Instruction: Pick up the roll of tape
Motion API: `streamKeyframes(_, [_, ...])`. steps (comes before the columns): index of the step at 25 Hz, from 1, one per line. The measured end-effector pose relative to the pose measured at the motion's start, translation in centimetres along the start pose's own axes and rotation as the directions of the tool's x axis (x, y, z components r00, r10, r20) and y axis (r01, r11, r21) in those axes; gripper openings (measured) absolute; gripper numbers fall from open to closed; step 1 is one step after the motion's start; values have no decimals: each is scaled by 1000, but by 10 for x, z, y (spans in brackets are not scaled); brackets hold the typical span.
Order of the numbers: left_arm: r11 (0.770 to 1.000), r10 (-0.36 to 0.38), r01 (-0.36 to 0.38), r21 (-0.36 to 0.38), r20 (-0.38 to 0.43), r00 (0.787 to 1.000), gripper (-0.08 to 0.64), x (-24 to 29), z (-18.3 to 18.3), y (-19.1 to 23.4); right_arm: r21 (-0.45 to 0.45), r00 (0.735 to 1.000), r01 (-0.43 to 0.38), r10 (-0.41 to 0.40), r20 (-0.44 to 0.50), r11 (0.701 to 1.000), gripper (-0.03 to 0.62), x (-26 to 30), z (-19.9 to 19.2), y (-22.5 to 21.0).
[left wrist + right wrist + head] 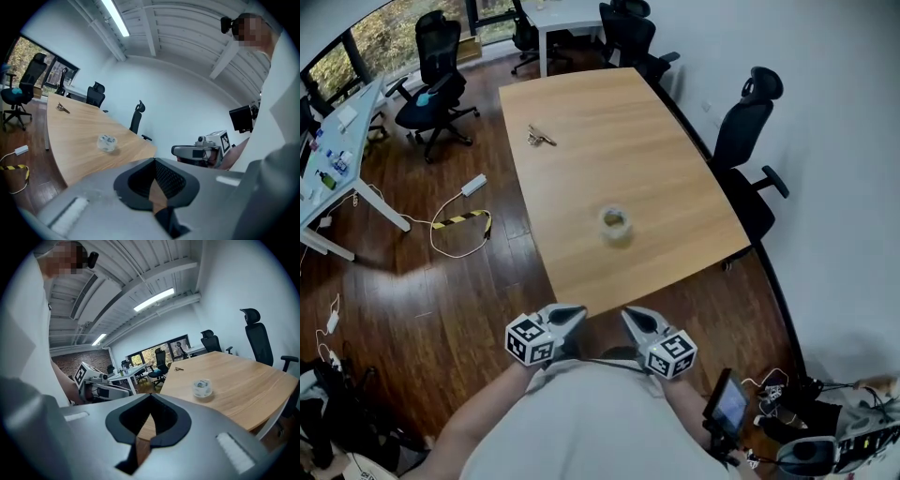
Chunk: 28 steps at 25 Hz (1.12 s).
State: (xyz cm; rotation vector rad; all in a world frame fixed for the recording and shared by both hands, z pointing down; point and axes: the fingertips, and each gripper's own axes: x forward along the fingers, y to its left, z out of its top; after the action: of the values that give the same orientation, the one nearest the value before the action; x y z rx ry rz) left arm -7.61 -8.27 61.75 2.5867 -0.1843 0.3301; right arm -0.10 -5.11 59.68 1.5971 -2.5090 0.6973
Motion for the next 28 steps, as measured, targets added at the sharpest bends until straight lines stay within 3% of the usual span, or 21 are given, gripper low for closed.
streamKeyframes(5, [999,-33,36,-41,61,998,6,-11,8,11,-8,999,23,-23,-27,1000,6,14,9,-7])
streamKeyframes(10, [999,-49,50,-20,46,998,6,-3,15,16,-7,999,14,-14,-50,1000,6,25,12,-19])
streamKeyframes(17, [999,41,-41,2,20,999,6,18,30,42,4,997,-31,31,-69,1000,6,44,20,-50])
streamKeyframes(21, [995,94,-92,40,-46,994,6,47,38,53,13,995,-22,23,-93,1000,6,46,23,-84])
streamKeyframes(28, [979,201,-194,61,-160,966,6,105,48,88,34,993,-54,57,-104,998,6,51,30,-129])
